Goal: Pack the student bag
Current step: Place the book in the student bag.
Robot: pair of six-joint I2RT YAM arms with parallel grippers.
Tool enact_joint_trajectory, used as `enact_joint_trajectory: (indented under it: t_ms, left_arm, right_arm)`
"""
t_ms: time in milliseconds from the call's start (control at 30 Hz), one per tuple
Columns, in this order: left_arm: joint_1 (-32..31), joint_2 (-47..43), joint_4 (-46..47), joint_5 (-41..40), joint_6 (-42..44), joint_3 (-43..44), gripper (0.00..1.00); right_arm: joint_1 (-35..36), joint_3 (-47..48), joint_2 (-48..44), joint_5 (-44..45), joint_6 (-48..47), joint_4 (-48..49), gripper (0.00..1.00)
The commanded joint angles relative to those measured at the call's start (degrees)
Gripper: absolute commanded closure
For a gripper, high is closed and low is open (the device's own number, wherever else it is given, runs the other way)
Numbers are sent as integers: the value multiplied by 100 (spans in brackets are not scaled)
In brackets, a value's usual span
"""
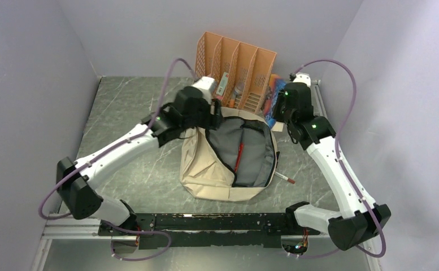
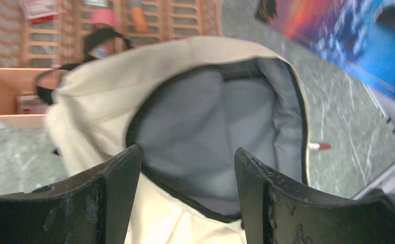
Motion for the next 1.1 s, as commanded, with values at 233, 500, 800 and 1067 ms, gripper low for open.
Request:
enact_joint_trajectory:
  t_ms: [233,500,800,1067]
  left_arm:
    - [-2089,1796,-1687,-2254,-300,1480,17]
    - [-2567,2714,-2112,-2907,-490,2004,16]
    - [-2731,3548,-2466,-3390,-330,2541,15]
    - [-2738,3957,-2633,-3847,-214,2640,15]
  right_arm:
    - [-170,237,-1193,1058,289,498,100]
    - [-168,159,-1667,1260,187,587,100]
    - [-168,152,-1818,1287,120,502,100]
    - [-170,64,-1820,1178,140,580,100]
